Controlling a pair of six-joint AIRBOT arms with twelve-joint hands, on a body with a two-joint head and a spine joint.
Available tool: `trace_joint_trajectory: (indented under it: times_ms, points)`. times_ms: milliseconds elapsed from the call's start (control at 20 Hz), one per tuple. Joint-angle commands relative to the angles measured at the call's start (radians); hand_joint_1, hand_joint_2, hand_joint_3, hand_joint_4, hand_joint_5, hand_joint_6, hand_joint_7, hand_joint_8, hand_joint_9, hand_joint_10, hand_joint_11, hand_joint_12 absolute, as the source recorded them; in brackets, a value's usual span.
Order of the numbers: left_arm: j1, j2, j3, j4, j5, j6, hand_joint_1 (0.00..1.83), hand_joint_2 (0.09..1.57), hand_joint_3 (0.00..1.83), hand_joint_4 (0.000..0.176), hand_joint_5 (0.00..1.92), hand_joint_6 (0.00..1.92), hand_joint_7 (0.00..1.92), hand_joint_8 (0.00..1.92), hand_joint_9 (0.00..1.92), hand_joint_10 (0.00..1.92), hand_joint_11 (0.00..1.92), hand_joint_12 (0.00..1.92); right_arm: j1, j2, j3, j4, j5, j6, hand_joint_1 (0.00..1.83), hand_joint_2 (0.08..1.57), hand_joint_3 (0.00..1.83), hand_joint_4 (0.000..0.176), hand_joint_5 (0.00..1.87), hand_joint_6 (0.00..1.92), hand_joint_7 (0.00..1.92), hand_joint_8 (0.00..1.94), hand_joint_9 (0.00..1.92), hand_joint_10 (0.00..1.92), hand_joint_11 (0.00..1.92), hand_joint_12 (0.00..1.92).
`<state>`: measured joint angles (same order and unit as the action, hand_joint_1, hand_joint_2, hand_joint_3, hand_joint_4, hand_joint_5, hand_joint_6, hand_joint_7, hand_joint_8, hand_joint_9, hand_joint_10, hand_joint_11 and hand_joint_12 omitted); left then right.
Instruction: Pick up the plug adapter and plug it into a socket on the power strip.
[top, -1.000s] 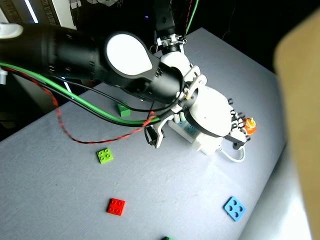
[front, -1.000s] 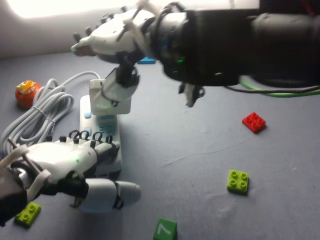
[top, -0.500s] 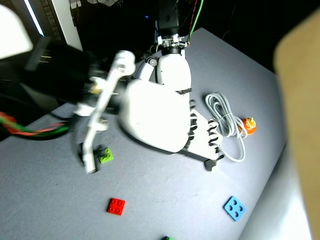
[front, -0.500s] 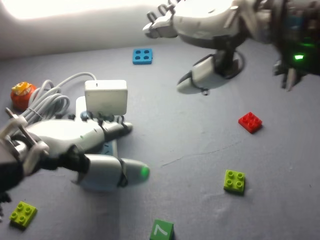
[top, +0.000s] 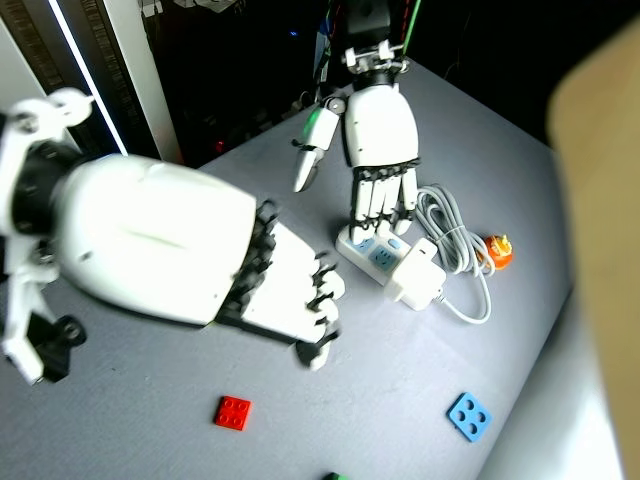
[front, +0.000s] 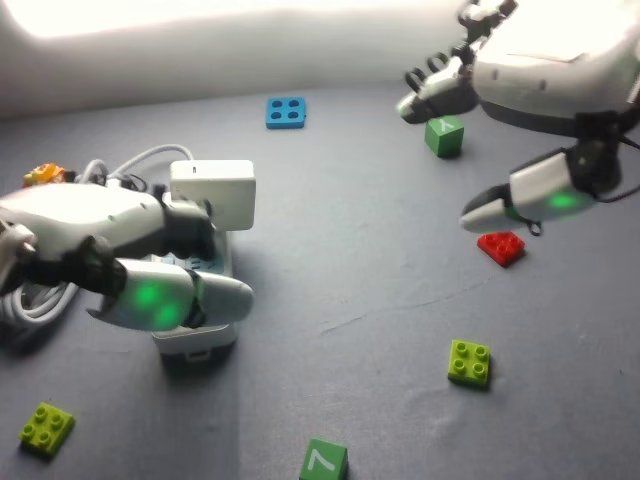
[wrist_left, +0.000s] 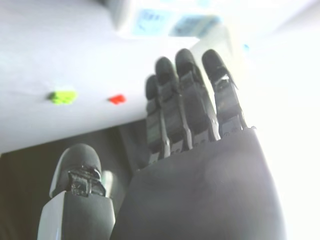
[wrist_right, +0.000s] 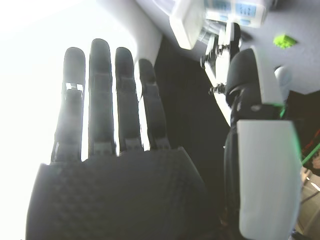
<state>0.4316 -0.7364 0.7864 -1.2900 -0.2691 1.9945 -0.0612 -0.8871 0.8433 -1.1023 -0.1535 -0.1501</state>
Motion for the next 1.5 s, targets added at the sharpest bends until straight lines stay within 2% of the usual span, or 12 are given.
trace_joint_trajectory:
  times_ms: [0, 150, 400, 500, 550, 700, 800, 950, 1050, 1300, 1350, 1450]
  points:
    - [-0.020, 0.015, 0.005, 0.021, -0.015, -0.001, 0.10, 1.15, 0.00, 0.000, 0.08, 1.72, 0.07, 1.79, 0.01, 1.86, 0.00, 1.85, 0.011, 0.015, -0.008, -0.017, 0.078, 0.005, 0.65, 0.97, 0.00, 0.000, 0.54, 0.03, 0.58, 0.16, 0.56, 0.38, 0.13, 1.26]
    - [-0.056, 0.030, 0.032, 0.021, 0.047, 0.006, 0.13, 1.16, 0.00, 0.000, 0.09, 1.92, 0.08, 1.92, 0.10, 1.92, 0.10, 1.92, 0.012, 0.041, -0.011, -0.017, 0.082, 0.001, 0.64, 0.99, 0.00, 0.000, 0.47, 0.41, 0.25, 1.12, 0.26, 1.24, 0.16, 1.52]
    - [-0.162, 0.038, 0.077, 0.021, 0.099, 0.093, 0.01, 1.20, 0.01, 0.000, 0.14, 1.89, 0.20, 1.92, 0.21, 1.92, 0.24, 1.92, 0.007, 0.056, -0.013, -0.017, 0.074, -0.003, 0.54, 0.99, 0.00, 0.000, 0.10, 1.38, 0.01, 1.90, 0.13, 1.91, 0.20, 1.91]
    - [-0.214, 0.041, 0.086, 0.021, 0.103, 0.126, 0.00, 1.24, 0.01, 0.000, 0.63, 1.92, 0.71, 1.92, 0.59, 1.92, 0.46, 1.92, 0.009, 0.057, -0.014, -0.017, 0.072, -0.003, 0.60, 0.96, 0.00, 0.000, 0.13, 1.88, 0.04, 1.94, 0.20, 1.92, 0.30, 1.92]
    - [-0.237, 0.041, 0.086, 0.021, 0.098, 0.142, 0.04, 1.24, 0.00, 0.000, 1.29, 1.92, 1.33, 1.92, 1.30, 1.92, 1.26, 1.92, 0.011, 0.057, -0.015, -0.017, 0.071, -0.003, 0.48, 0.99, 0.00, 0.000, 0.32, 1.92, 0.18, 1.94, 0.33, 1.92, 0.49, 1.92]
    - [-0.271, 0.041, 0.085, 0.021, 0.076, 0.164, 0.13, 1.20, 0.00, 0.000, 1.47, 1.92, 1.53, 1.92, 1.57, 1.92, 1.57, 1.92, 0.012, 0.057, -0.019, -0.017, 0.071, -0.003, 0.33, 1.04, 0.01, 0.000, 0.52, 1.92, 0.52, 1.94, 0.59, 1.92, 0.73, 1.92]
    - [-0.280, 0.041, 0.082, 0.021, 0.060, 0.172, 0.18, 1.19, 0.00, 0.162, 1.40, 1.92, 1.49, 1.92, 1.53, 1.92, 1.53, 1.92, 0.012, 0.058, -0.022, -0.017, 0.071, -0.004, 0.32, 1.05, 0.00, 0.000, 0.81, 1.92, 0.89, 1.94, 0.93, 1.92, 1.06, 1.92]
    - [-0.287, 0.041, 0.080, 0.021, 0.035, 0.170, 0.32, 1.32, 0.02, 0.176, 1.41, 1.92, 1.51, 1.92, 1.55, 1.92, 1.52, 1.92, 0.012, 0.058, -0.023, -0.017, 0.071, -0.004, 0.34, 1.05, 0.00, 0.000, 1.25, 1.92, 1.35, 1.94, 1.36, 1.92, 1.42, 1.92]
    - [-0.297, 0.041, 0.070, 0.021, 0.008, 0.169, 0.99, 1.37, 0.00, 0.176, 1.42, 1.92, 1.57, 1.92, 1.65, 1.92, 1.71, 1.92, 0.012, 0.058, -0.024, -0.017, 0.071, -0.002, 0.47, 1.14, 0.02, 0.000, 1.36, 1.92, 1.49, 1.94, 1.50, 1.92, 1.51, 1.92]
    - [-0.277, 0.039, 0.016, 0.020, -0.017, 0.169, 1.20, 1.36, 0.00, 0.159, 1.43, 1.92, 1.53, 1.92, 1.56, 1.92, 1.54, 1.92, 0.011, 0.059, -0.030, -0.017, 0.071, 0.005, 0.87, 1.34, 0.01, 0.000, 1.33, 1.92, 1.52, 1.94, 1.58, 1.92, 1.62, 1.92]
    - [-0.258, 0.039, 0.001, 0.020, -0.015, 0.146, 1.20, 1.38, 0.00, 0.014, 1.44, 1.92, 1.53, 1.92, 1.57, 1.92, 1.55, 1.92, 0.011, 0.060, -0.030, -0.017, 0.068, 0.004, 0.84, 1.36, 0.00, 0.016, 1.33, 1.92, 1.51, 1.94, 1.57, 1.92, 1.62, 1.92]
    - [-0.243, 0.039, -0.018, 0.020, -0.006, 0.132, 1.17, 1.39, 0.00, 0.000, 1.46, 1.92, 1.52, 1.92, 1.55, 1.92, 1.52, 1.92, 0.009, 0.059, -0.030, -0.017, 0.040, 0.027, 0.87, 1.35, 0.00, 0.035, 1.33, 1.92, 1.50, 1.94, 1.55, 1.92, 1.60, 1.92]
